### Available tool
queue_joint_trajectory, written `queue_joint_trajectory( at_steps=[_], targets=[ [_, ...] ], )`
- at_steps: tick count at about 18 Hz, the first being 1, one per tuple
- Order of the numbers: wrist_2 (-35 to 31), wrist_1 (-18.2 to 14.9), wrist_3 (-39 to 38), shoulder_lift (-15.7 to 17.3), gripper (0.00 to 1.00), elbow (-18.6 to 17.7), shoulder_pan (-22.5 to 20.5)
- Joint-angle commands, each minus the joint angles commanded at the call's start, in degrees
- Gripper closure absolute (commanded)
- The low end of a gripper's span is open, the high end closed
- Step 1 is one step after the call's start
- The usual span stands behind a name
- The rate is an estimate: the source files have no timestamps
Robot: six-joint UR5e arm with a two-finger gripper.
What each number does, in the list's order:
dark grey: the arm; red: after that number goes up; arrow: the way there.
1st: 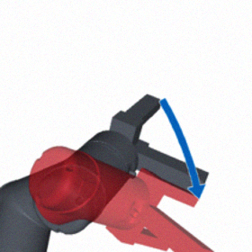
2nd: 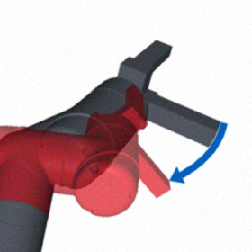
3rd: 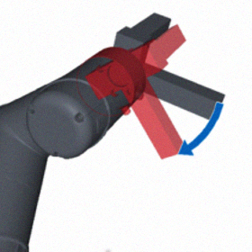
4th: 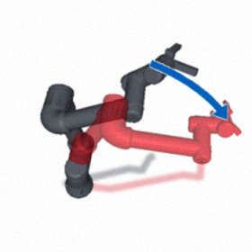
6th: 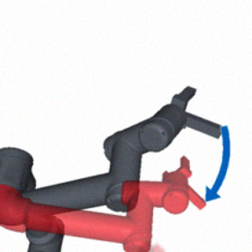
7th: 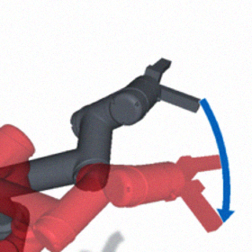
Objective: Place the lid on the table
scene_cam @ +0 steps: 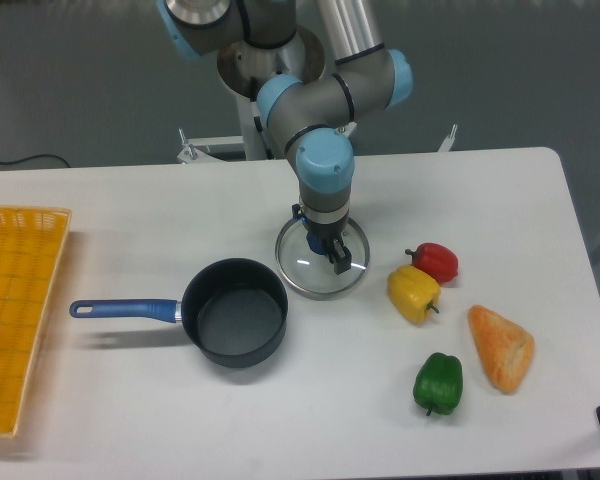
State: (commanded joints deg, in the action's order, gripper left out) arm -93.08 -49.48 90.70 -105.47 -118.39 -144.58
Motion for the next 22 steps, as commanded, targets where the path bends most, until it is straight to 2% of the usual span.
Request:
queue_joint_trajectory(
  at_steps=[14, 22],
  targets=[
    [-0.09, -0.09, -0.26, -0.53, 0.47, 0.26, 0.44],
    [-0.17, -0.09, -0.18, -0.79, 0.43, 0.35, 0.53]
  ],
)
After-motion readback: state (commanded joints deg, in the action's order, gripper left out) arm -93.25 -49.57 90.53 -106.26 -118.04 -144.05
